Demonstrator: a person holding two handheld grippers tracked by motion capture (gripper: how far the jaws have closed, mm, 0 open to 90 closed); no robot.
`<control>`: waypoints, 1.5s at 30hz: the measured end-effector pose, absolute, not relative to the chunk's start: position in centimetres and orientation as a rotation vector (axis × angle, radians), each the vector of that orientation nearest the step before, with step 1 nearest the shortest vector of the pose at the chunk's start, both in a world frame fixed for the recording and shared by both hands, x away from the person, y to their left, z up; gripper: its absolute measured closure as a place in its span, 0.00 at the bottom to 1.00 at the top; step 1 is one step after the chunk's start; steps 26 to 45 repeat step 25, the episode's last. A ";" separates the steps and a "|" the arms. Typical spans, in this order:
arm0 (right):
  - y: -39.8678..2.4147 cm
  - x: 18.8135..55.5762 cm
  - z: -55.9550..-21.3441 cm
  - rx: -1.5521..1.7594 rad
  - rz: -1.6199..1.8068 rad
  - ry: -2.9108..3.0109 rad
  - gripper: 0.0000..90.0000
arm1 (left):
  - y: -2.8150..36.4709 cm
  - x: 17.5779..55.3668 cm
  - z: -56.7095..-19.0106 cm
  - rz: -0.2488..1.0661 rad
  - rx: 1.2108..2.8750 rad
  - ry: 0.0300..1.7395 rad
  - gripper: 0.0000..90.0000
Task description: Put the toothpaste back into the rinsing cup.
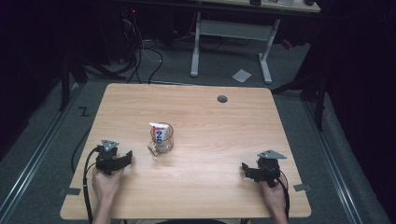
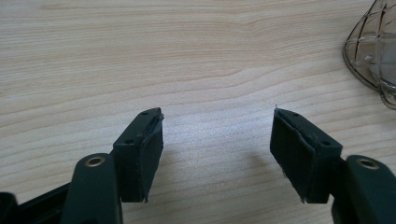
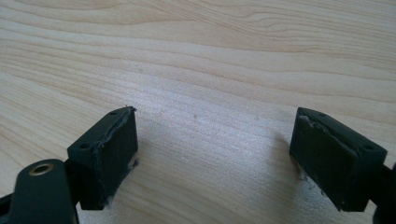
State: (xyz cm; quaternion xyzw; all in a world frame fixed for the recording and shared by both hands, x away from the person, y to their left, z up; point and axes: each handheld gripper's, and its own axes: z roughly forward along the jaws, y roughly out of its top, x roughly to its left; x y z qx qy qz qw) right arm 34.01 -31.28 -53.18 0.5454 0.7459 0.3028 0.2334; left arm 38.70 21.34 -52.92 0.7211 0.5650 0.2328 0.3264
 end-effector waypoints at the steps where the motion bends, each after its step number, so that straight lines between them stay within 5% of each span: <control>1: -31.3 34.0 -53.2 1.498 0.832 2.048 0.17 | 21.3 38.7 -53.0 0.611 1.888 1.484 0.39; 45: -31.3 34.0 -53.2 1.499 0.832 2.047 0.17 | 21.0 38.3 -53.7 0.655 1.874 1.493 0.37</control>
